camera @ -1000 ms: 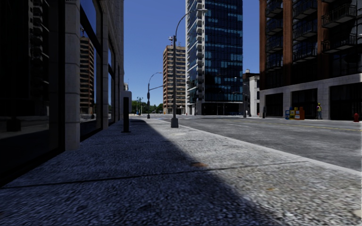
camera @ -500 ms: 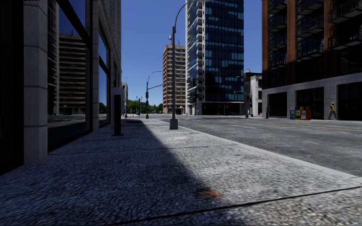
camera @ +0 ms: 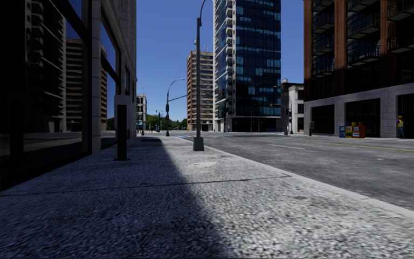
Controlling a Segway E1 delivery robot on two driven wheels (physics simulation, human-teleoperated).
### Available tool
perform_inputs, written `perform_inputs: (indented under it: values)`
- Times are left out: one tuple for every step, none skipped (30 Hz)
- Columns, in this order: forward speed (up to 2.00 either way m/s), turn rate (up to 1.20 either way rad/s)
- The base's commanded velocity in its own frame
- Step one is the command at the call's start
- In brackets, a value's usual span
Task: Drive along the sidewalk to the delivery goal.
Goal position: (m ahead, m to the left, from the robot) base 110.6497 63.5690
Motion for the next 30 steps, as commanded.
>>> perform_inputs:
  values:
    - [1.98, 0.25]
    - [1.98, 0.25]
    - [1.98, 0.25]
    - [1.98, 0.25]
    - [1.98, 0.25]
    - [1.98, 0.25]
    - [1.98, 0.25]
    - [1.98, 0.25]
    - [1.98, 0.25]
    - [1.98, 0.25]
    - [1.98, 0.25]
    - [1.98, 0.25]
    - [1.98, 0.25]
    - [1.98, 0.25]
    - [1.98, 0.25]
    - [1.98, 0.25]
    - [1.98, 0.25]
    - [1.98, 0.25]
    - [1.98, 0.25]
    - [1.98, 0.25]
    - [1.98, 0.25]
    - [1.98, 0.25]
    - [1.98, 0.25]
    - [1.98, 0.25]
    - [1.98, 0.25]
    - [1.98, 0.25]
    - [1.98, 0.25]
    - [1.98, 0.25]
    - [1.98, 0.25]
    - [1.98, 0.25]
